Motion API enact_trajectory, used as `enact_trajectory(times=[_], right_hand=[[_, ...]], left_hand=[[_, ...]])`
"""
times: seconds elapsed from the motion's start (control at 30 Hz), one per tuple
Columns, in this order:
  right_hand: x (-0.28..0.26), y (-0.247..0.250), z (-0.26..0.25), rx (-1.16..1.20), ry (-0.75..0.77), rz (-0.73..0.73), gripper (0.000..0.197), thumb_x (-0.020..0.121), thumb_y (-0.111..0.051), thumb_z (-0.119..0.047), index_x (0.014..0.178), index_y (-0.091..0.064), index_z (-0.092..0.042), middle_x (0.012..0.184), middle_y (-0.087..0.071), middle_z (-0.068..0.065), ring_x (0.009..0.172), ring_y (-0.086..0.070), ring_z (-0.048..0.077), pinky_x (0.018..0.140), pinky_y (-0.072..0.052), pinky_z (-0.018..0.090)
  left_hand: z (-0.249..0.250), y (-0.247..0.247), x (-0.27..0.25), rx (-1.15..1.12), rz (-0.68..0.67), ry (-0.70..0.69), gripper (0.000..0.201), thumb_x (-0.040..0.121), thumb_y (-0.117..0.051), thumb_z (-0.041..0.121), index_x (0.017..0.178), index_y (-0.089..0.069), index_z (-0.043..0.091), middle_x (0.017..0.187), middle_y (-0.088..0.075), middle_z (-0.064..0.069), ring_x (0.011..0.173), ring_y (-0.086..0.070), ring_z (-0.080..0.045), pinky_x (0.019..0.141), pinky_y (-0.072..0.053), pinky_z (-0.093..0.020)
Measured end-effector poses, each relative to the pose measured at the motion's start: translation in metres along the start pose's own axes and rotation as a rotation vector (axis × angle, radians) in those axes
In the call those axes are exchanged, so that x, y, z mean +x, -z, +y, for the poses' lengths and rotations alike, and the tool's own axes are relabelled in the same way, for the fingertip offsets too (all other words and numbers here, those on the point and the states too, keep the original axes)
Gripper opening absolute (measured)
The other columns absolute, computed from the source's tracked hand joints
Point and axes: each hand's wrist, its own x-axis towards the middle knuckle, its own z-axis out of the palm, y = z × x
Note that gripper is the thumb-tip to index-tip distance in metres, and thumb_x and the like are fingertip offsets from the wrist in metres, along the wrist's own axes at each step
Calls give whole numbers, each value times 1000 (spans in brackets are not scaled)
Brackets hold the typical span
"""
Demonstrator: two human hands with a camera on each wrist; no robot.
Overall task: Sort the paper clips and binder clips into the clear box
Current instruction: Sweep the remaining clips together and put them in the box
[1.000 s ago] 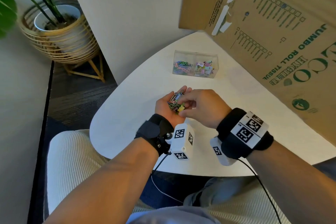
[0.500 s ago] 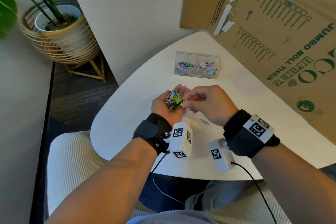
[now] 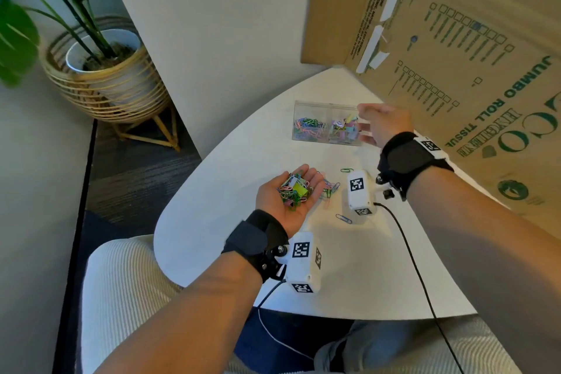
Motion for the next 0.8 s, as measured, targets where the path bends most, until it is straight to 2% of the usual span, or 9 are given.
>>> enact_trajectory(times=[0.07,0.17,0.27,0.37,0.4,0.47,0.53,0.67,0.8], right_hand=[[-5,1,4,-97,15,7,13,93,-60,-17,88,-72,-21,88,-69,1,70,-60,16,64,-57,29],[-29,2,11,-239,148,-60,17,92,-58,-14,85,-73,-18,87,-69,-2,70,-58,14,64,-53,29],[-60,1,17,-469,268,-308,10,89,-64,-14,89,-74,-17,79,-68,-8,66,-59,9,61,-45,19],[-86,-1,24,-719,402,-487,9,84,-70,-19,89,-73,-26,76,-68,-10,65,-56,-2,63,-42,18],[-93,-2,26,-740,447,-487,9,82,-72,-20,87,-73,-27,78,-69,-10,66,-55,-3,64,-41,19],[-102,-5,27,-773,539,-440,9,81,-73,-24,90,-73,-28,82,-69,-9,68,-53,0,68,-43,23],[-108,-8,23,-879,566,-427,16,82,-72,-30,98,-72,-29,88,-67,-8,73,-53,6,72,-47,30],[-115,-16,26,-1048,568,-452,26,85,-67,-35,108,-70,-25,97,-65,-3,89,-59,19,79,-50,37],[-118,-18,33,-980,616,-408,19,86,-65,-34,104,-71,-28,99,-67,-4,90,-61,18,78,-51,34]], left_hand=[[3,2,0,-1,1,-4,39,100,-36,23,99,-65,-3,88,-71,-18,73,-72,-31,72,-57,-46],[6,2,0,-3,-4,-9,40,100,-34,23,98,-65,-3,87,-71,-18,74,-72,-31,75,-55,-46],[6,-1,1,1,-12,-13,40,101,-33,23,99,-63,-3,89,-70,-20,77,-71,-33,73,-56,-47],[4,-6,1,27,-14,-33,38,101,-33,22,104,-62,-2,105,-67,-21,97,-65,-35,74,-57,-45],[4,-7,0,42,-21,-38,38,101,-32,23,105,-62,-1,107,-66,-20,98,-65,-35,71,-59,-43],[2,-9,-2,53,-35,-38,39,101,-31,23,104,-62,0,94,-70,-20,81,-70,-34,59,-60,-38],[1,-11,-3,55,-46,-35,40,101,-30,24,102,-62,0,83,-70,-19,67,-70,-32,55,-59,-36],[-2,-15,-6,87,-49,-31,41,101,-30,27,99,-63,2,83,-71,-17,67,-69,-28,62,-59,-33],[-3,-16,-8,65,-38,-34,40,100,-32,25,99,-64,1,98,-67,-19,91,-62,-29,82,-50,-39]])
